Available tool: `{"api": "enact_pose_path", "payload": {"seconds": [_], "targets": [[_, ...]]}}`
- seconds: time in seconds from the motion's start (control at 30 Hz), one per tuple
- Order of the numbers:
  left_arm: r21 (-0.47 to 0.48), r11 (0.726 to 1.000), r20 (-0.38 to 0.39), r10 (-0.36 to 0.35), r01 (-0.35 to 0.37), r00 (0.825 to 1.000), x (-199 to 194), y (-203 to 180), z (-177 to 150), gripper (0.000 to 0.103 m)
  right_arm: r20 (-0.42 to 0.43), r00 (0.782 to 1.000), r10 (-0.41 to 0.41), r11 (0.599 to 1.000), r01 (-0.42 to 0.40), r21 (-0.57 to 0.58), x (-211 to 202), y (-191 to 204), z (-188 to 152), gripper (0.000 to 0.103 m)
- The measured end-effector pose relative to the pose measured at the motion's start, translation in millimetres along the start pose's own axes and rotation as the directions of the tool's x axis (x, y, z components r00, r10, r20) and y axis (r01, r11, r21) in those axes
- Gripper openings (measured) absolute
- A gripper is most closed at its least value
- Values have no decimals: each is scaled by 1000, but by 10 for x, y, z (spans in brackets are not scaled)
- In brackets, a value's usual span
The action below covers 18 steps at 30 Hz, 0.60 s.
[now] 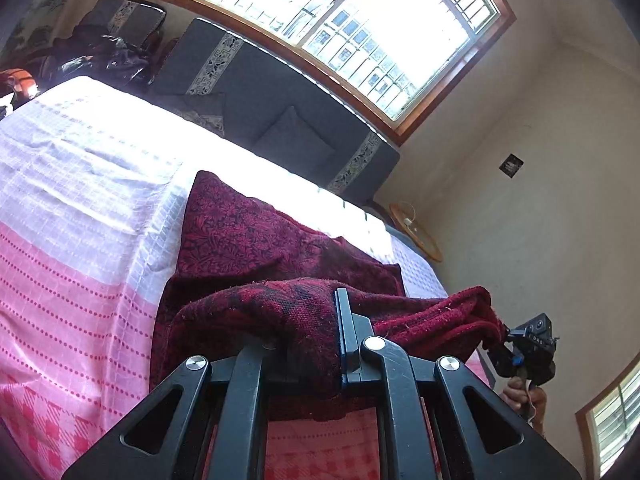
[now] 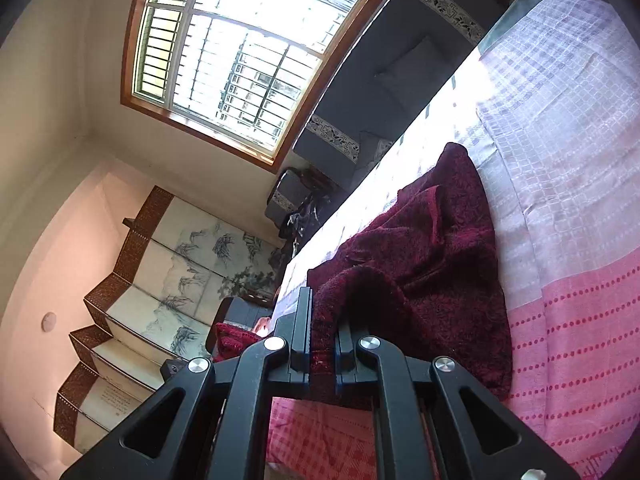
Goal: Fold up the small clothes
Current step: 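Lift the hem with both tools and fold it up toward the collar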
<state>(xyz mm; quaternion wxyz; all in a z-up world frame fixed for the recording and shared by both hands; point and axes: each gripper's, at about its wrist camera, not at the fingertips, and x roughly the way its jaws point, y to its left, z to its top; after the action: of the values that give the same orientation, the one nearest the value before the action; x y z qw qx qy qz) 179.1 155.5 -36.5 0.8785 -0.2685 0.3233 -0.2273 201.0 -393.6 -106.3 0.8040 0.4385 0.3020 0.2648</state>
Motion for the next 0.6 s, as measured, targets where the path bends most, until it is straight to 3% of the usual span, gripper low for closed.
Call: {"api": "enact_pose_path", "payload": {"seconds": [0.6], "targets": [[-21, 998, -3, 66, -66, 998, 604, 281, 346, 11, 4, 998, -70, 997, 70, 16, 474, -217, 352, 9]]}}
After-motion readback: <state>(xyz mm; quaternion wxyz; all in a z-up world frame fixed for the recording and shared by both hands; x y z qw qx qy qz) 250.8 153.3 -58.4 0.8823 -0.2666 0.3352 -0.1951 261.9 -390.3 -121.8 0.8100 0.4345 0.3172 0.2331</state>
